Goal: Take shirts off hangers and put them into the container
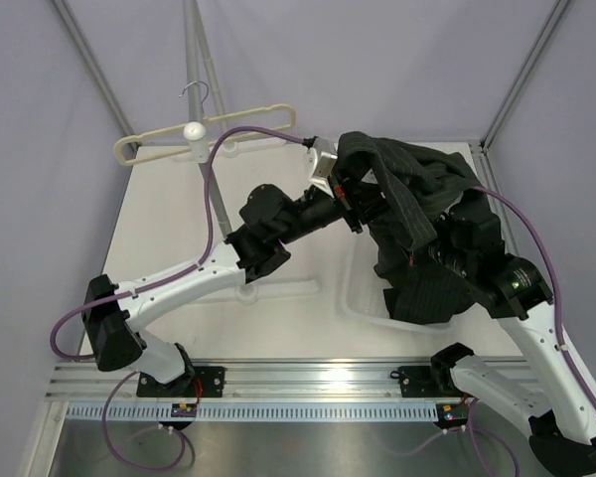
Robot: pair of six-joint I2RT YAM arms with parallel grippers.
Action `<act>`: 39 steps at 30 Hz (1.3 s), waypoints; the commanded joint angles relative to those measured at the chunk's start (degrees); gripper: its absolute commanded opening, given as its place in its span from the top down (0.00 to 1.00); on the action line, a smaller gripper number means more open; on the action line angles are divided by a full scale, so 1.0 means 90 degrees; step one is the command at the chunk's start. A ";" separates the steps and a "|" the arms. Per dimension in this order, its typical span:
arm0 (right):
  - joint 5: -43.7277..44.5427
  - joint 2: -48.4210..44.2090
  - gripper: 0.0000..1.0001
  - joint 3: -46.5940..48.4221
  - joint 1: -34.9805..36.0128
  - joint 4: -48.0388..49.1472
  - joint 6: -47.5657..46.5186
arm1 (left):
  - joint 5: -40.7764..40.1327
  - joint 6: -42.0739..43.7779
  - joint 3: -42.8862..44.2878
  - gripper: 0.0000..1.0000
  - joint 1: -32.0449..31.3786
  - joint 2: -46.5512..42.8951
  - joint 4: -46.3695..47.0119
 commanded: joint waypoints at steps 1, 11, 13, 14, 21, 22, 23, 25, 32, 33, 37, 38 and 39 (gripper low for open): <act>-0.0414 -0.0129 1.00 -0.0069 -0.0032 0.0150 0.0109 | -0.0931 -0.0207 -0.0678 1.00 0.0120 -0.0582 0.0339; -0.1145 -0.0666 1.00 0.0047 -0.0002 -0.0172 0.0383 | -0.2874 0.0134 -0.0417 1.00 0.0247 -0.1072 -0.2111; -0.1234 -0.0851 1.00 0.0184 -0.0002 -0.0289 0.0471 | -0.2943 0.0212 -0.0270 1.00 0.0257 -0.1013 -0.2541; -0.1283 -0.0910 1.00 0.0349 -0.0002 -0.0377 0.0490 | -0.3011 0.0213 -0.0231 1.00 0.0257 -0.0945 -0.2678; -0.0348 -0.1321 1.00 0.1755 0.0007 -0.1070 0.0326 | -0.2466 -0.0051 -0.0201 1.00 0.0267 -0.0458 -0.2826; -0.0143 -0.1282 1.00 0.2192 -0.0002 -0.1197 0.0257 | -0.2117 -0.0061 -0.0153 1.00 0.0267 -0.0369 -0.2835; 0.0333 -0.1253 1.00 0.2389 -0.0002 -0.1449 0.0218 | -0.1940 -0.0070 -0.0084 1.00 0.0267 -0.0252 -0.2874; 0.0668 -0.1155 1.00 0.2867 -0.0002 -0.1608 0.0110 | -0.1424 -0.0139 0.0343 1.00 0.0199 0.0224 -0.3194; 0.1235 -0.1243 1.00 0.3503 -0.0002 -0.1764 -0.0046 | -0.1255 -0.0197 0.0951 1.00 -0.0300 0.1504 -0.3656; 0.1265 -0.1252 1.00 0.3582 -0.0002 -0.1813 -0.0066 | -0.1206 -0.0313 0.0961 1.00 -0.0319 0.1623 -0.3656; 0.1411 -0.1311 1.00 0.3953 -0.0002 -0.2028 -0.0144 | -0.1254 -0.0549 0.0981 1.00 -0.0329 0.2228 -0.3753; 0.1470 -0.1301 1.00 0.4012 0.0007 -0.2154 -0.0164 | -0.1264 -0.0655 0.0942 1.00 -0.0329 0.2423 -0.3753; 0.1490 -0.1301 1.00 0.4070 -0.0002 -0.2213 -0.0202 | -0.1245 -0.0705 0.0932 1.00 -0.0329 0.2502 -0.3763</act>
